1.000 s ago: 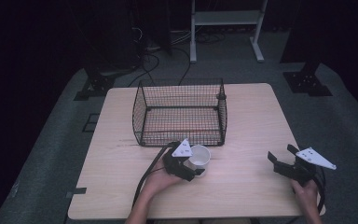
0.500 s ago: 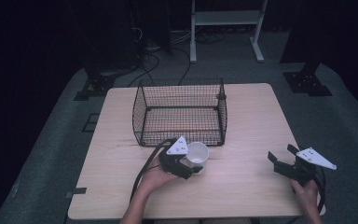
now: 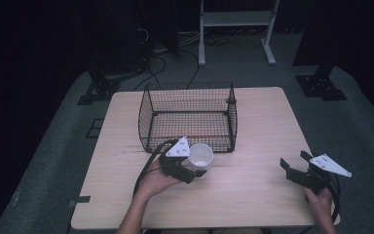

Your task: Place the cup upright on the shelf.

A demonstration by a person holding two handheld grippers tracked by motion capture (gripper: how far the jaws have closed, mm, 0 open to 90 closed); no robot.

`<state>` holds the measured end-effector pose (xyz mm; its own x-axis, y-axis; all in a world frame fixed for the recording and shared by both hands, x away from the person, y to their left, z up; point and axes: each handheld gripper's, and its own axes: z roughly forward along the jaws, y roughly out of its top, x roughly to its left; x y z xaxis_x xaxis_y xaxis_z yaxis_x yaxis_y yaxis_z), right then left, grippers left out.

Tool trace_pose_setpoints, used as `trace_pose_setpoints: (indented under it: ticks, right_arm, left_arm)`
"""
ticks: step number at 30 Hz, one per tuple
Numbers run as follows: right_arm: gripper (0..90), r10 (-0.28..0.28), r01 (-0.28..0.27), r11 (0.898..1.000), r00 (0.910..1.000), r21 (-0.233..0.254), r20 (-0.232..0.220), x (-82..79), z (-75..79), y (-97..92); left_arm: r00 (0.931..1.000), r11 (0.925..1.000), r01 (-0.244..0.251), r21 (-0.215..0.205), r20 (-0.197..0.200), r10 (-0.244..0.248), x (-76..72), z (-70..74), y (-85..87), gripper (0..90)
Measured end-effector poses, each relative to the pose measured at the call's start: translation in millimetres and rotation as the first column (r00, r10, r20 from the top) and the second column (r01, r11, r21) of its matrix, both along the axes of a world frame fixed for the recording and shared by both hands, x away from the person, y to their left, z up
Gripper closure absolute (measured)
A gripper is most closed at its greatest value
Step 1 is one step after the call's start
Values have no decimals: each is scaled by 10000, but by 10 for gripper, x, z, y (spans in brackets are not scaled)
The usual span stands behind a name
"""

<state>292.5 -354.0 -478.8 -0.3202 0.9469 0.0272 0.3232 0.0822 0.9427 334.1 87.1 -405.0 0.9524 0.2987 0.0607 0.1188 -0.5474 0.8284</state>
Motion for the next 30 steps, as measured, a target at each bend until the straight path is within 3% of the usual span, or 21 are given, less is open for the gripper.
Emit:
trace_pose_setpoints:
  ticks: [30]
  right_arm:
    - [130, -47, 47, 10000, 10000, 61, 20, 2, 1, -5]
  left_arm:
    - [9993, 9998, 193, 35, 314, -194, 206, 524, 68, 215]
